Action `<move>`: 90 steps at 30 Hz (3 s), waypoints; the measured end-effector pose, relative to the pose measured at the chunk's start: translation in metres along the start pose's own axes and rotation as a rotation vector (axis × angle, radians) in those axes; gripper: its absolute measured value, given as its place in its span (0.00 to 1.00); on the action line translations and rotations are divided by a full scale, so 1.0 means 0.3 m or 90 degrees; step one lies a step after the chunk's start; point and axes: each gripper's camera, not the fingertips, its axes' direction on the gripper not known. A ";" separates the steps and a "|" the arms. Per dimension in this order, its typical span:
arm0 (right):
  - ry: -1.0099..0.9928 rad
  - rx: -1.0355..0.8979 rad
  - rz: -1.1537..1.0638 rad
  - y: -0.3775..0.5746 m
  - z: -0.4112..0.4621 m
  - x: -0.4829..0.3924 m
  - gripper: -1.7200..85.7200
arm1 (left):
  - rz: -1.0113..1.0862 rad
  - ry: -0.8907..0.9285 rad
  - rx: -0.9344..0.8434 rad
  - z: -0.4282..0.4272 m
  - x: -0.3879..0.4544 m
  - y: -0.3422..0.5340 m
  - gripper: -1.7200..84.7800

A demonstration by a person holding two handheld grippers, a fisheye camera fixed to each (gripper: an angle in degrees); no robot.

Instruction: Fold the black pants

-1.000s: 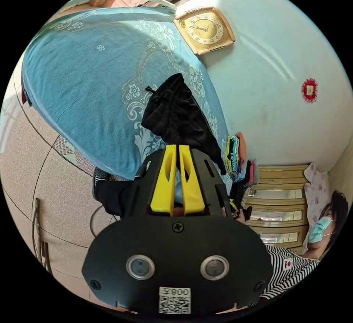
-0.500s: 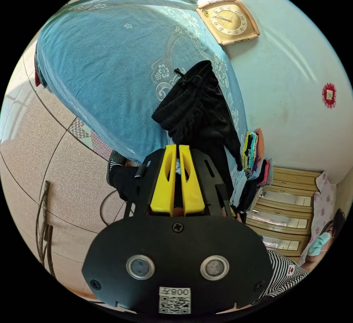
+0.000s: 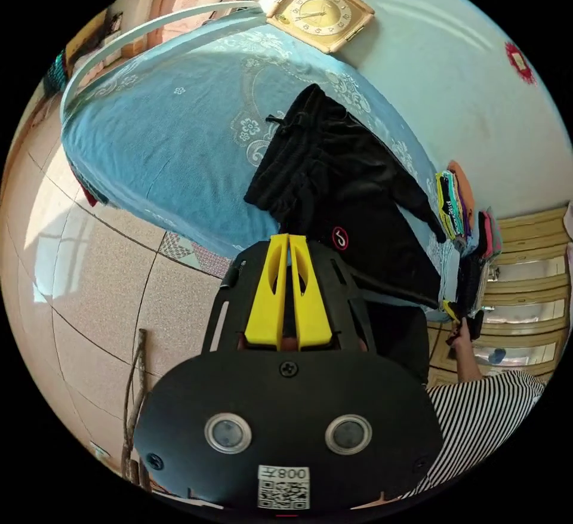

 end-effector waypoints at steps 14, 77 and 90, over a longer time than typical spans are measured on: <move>0.133 -0.210 -0.345 0.145 0.701 -0.519 0.02 | 0.161 -0.055 -0.155 0.187 0.281 -0.188 0.02; 0.151 0.066 -0.158 -0.532 0.190 -0.794 0.09 | 0.281 -0.134 -0.017 0.051 1.059 -1.349 0.13; 0.260 0.043 -0.042 -0.837 0.035 -0.806 0.09 | 0.306 -0.258 -0.098 0.213 1.185 -1.570 0.09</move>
